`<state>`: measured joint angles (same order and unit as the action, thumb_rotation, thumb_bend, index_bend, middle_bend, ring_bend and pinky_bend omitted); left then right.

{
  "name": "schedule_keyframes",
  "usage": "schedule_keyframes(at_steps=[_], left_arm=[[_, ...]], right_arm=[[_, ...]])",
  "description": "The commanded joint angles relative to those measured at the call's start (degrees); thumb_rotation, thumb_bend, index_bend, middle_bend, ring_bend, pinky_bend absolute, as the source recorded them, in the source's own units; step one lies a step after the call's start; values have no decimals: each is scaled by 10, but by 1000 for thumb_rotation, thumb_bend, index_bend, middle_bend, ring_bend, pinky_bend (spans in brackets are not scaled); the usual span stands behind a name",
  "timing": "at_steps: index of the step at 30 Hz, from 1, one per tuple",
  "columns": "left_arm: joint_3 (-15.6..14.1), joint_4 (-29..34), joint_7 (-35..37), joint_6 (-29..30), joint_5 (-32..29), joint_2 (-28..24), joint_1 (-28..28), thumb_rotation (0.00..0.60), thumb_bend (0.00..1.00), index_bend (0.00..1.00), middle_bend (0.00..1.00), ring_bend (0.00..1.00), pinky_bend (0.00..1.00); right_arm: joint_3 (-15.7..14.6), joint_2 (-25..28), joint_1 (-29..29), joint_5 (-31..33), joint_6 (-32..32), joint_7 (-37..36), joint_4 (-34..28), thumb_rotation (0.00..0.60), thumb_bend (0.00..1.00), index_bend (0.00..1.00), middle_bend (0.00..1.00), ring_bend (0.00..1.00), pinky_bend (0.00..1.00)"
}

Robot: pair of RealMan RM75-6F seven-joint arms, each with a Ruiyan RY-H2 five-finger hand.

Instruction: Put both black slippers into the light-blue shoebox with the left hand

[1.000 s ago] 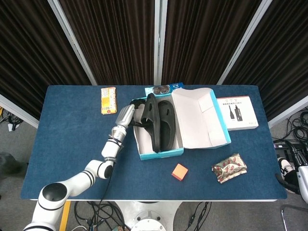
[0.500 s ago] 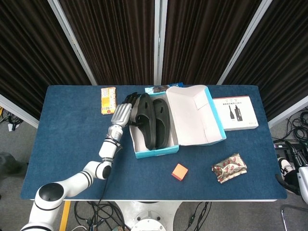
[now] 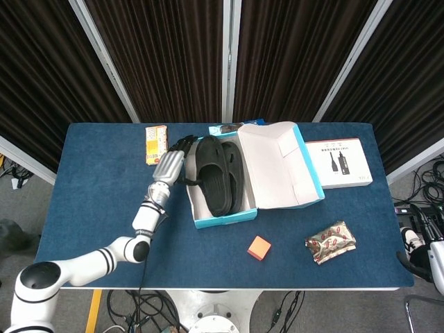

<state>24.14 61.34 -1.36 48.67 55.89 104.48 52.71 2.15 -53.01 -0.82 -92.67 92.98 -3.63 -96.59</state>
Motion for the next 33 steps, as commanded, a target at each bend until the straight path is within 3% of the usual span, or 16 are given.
schedule_keyframes(at_steps=[1,7,11,14,15,19,22,25,29,33], left_arm=[[-7,50,-25,-1,-19,-43,-21,600,0,33,0,0,128],[-10,149,-30,-18,-31,-127,-44,600,0,64,0,0,158],[-7,194,6,17,35,-155,-55,600,32,196,73,54,206],[-8,203,33,25,86,-163,-49,600,245,273,186,76,217],[-8,205,47,24,105,-165,-42,600,364,294,218,76,217],[-8,209,88,4,157,-167,-12,600,619,328,260,77,206],[-15,203,90,-26,180,-166,20,595,652,333,278,76,168],[-22,193,78,-56,189,-158,52,524,656,334,280,76,143],[-29,169,56,-95,176,-141,90,461,656,332,280,76,128],[-32,140,30,-120,155,-121,122,445,655,331,280,76,126]], right_arm=[[0,-1,0,0,0,-1,1,600,99,60,178,0,57],[0,-2,2,-3,-1,-1,2,600,100,60,178,0,57],[-1,-3,3,-5,-2,0,2,600,100,59,178,0,57],[-1,-5,4,-7,-4,0,3,600,100,59,178,0,57],[-2,-5,4,-7,-4,0,3,600,100,59,178,0,57],[-1,-5,3,-5,-3,-1,4,600,100,59,178,0,57],[-1,-4,2,-3,-2,-1,4,600,100,59,178,0,57],[-1,-4,1,-1,-2,-3,5,600,100,59,179,0,57],[-2,-5,0,1,-3,-6,8,600,99,59,179,0,57],[-2,-5,0,3,-5,-8,10,600,100,59,179,0,57]])
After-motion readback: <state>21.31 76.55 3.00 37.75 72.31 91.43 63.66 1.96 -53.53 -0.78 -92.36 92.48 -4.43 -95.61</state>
